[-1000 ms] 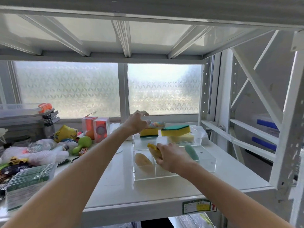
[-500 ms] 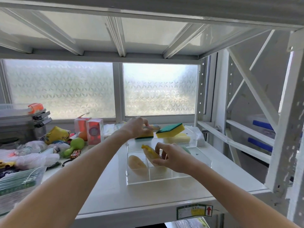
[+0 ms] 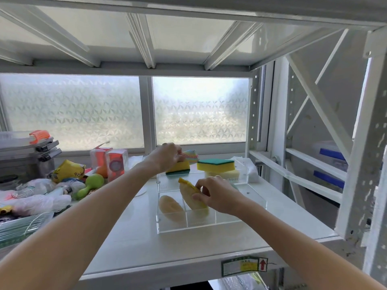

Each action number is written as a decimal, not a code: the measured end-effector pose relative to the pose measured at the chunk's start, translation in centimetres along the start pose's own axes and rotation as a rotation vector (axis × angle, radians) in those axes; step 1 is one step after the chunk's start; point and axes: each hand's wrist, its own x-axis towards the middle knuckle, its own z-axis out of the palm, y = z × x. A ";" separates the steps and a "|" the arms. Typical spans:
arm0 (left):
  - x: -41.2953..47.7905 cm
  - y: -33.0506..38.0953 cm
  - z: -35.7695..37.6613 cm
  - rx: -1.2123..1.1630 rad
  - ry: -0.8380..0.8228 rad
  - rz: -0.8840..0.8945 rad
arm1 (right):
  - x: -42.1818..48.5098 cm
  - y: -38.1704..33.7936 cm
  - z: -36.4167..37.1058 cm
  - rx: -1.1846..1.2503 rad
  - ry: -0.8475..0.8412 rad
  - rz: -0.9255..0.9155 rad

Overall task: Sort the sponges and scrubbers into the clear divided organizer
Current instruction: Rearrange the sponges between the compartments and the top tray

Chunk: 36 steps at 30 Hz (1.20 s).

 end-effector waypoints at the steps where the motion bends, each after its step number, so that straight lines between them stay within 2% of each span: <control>1: -0.1 0.0 0.0 0.006 -0.002 0.011 | 0.0 -0.1 0.2 0.028 0.002 0.001; 8: -0.9 -0.5 -0.1 0.004 -0.006 0.055 | -0.5 0.8 -1.9 0.293 0.002 0.049; 10: -1.0 -0.6 -0.2 0.028 -0.018 0.074 | 0.0 2.3 -4.0 0.317 0.156 0.083; 13: -1.1 -0.8 -0.2 0.071 -0.032 0.103 | 1.6 5.2 -6.9 0.183 0.464 0.233; 15: -1.0 -0.8 -0.3 0.088 -0.038 0.112 | 3.6 7.5 -7.8 0.060 0.483 0.350; 17: -0.9 -0.9 -0.3 0.093 -0.051 0.117 | 5.6 9.6 -7.9 -0.011 0.299 0.444; 20: -0.6 -1.1 -0.6 0.109 -0.079 0.126 | 7.8 12.1 -7.0 0.046 -0.056 0.502; 25: 0.0 -1.9 -0.6 0.097 -0.087 0.144 | 11.4 13.9 -6.8 0.060 -0.363 0.462; 28: 0.1 -2.3 -0.4 0.072 -0.053 0.145 | 12.6 13.8 -7.6 -0.028 -0.566 0.468; 30: 0.1 -2.3 -0.4 0.051 -0.030 0.154 | 13.1 13.7 -7.4 -0.134 -0.653 0.458; 33: 0.0 -2.2 -0.4 0.027 -0.014 0.156 | 13.6 13.0 -7.1 -0.276 -0.698 0.447; 36: 0.0 -2.1 -0.1 0.026 -0.003 0.161 | 13.8 12.8 -7.3 -0.286 -0.690 0.464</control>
